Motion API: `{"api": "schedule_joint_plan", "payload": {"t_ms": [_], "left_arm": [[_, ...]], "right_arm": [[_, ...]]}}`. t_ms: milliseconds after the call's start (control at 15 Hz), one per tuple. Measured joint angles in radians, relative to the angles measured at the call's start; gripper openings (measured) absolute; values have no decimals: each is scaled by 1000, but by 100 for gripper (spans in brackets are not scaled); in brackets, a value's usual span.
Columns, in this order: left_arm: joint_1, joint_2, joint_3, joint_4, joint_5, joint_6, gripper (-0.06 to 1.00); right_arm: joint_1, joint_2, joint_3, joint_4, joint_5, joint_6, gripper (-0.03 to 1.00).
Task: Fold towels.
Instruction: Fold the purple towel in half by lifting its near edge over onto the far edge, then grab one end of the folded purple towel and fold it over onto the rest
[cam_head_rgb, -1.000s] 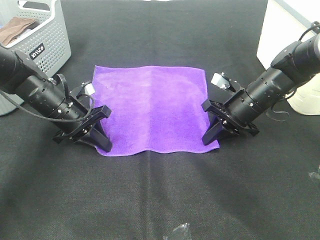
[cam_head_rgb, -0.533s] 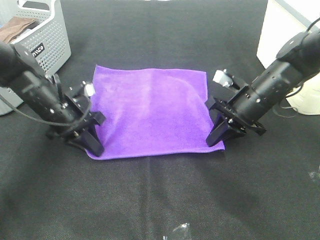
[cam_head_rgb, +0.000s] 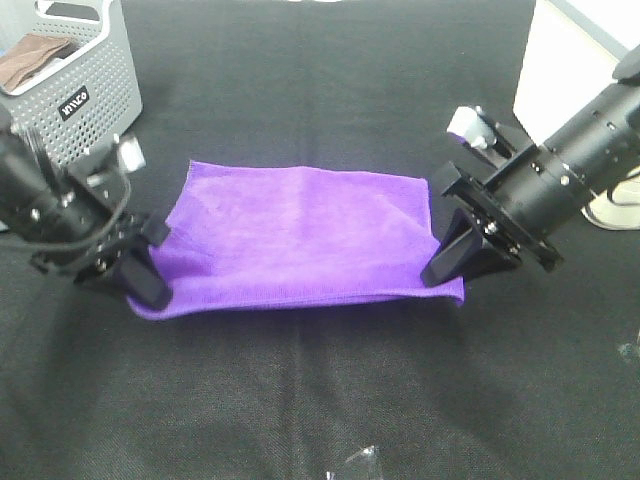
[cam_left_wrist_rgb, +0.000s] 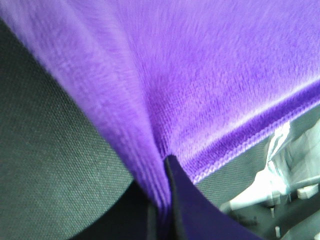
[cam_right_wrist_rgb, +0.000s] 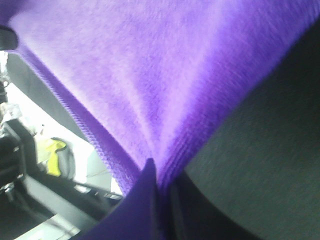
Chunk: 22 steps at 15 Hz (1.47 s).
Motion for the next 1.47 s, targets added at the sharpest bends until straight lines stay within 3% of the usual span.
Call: {"api": "schedule_joint_plan", "payload": {"t_ms": [267,400,467,667,1000,1267,1467], "left_arm": [[3,109,-224,34,-27,-23,0],[3,223,-407,84,-36,-72,0],[3,223,-407,84,-36,-72,0],[3,370,-657,164,-27,-135,0],[3,494,-822,195,-18,-137,0],[3,549,-874,195,-40,-137,0],[3,568,-880,201,-67,-137,15]], "right_arm": [[0,143,-273,-84,-20,60,0],[0,265,-472,-115,-18,96,0],[0,265,-472,-115,-18,96,0],[0,417,-730,-171,-16,123,0],[0,543,-914,-207,-31,125,0],[0,579,-930,-224,-79,125,0],[0,580,-933,-229,-103,128,2]]}}
